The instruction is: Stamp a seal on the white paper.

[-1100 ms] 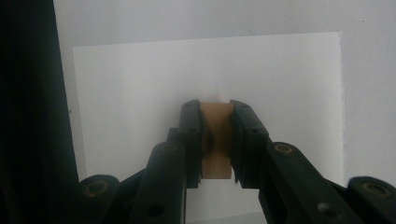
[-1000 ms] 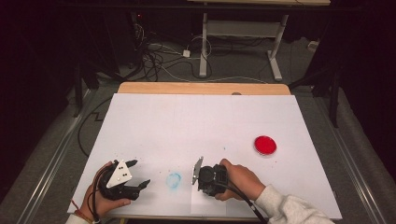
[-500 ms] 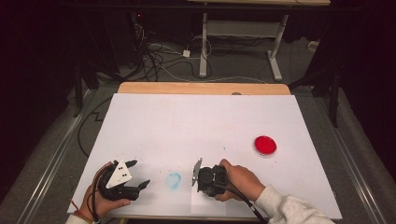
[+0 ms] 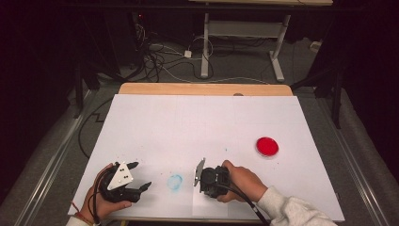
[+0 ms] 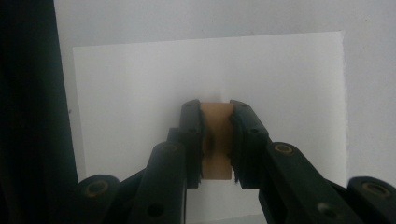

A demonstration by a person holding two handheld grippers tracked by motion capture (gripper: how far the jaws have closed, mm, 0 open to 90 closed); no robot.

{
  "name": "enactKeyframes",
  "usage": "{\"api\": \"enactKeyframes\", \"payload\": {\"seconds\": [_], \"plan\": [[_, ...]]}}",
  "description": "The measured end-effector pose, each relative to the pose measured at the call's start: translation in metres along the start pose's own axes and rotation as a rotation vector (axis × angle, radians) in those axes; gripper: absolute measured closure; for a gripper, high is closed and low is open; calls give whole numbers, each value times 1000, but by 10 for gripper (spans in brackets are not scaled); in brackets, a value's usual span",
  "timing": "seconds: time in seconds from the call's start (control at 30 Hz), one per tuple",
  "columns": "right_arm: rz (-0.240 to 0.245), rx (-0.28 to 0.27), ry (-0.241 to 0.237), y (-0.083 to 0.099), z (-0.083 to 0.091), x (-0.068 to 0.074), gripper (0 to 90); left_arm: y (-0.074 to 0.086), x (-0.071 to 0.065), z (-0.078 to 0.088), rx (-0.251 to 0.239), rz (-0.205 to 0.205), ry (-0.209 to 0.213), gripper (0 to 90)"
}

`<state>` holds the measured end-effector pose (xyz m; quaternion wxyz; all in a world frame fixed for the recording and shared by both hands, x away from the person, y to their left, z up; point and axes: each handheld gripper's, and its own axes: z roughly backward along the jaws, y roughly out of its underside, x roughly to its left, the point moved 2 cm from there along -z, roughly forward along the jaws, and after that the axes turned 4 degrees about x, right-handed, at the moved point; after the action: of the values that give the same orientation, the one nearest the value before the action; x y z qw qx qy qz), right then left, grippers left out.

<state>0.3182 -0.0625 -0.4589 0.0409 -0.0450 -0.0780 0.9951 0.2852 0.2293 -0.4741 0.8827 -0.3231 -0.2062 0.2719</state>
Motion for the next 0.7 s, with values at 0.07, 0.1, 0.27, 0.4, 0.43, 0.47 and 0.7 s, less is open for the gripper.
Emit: {"api": "enactKeyframes", "payload": {"seconds": [0.07,0.1,0.27,0.4,0.43,0.47,0.7], "plan": [[0,1,-4,0,0,-1,770,0,0,0,-1,3,-1,204],[0,0,-5,0,0,-1,770,0,0,0,-1,4,-2,204],[2,1,-2,0,0,0,770,0,0,0,0,3,-1,204],[3,7,2,-1,0,0,770,1,0,0,-1,5,-2,204],[2,7,3,-1,0,1,770,0,0,0,-1,5,-1,204],[3,8,5,0,0,1,769,0,0,0,-1,4,-1,204],[-4,-57,5,7,6,1,768,1,2,1,-7,13,-4,204]]}}
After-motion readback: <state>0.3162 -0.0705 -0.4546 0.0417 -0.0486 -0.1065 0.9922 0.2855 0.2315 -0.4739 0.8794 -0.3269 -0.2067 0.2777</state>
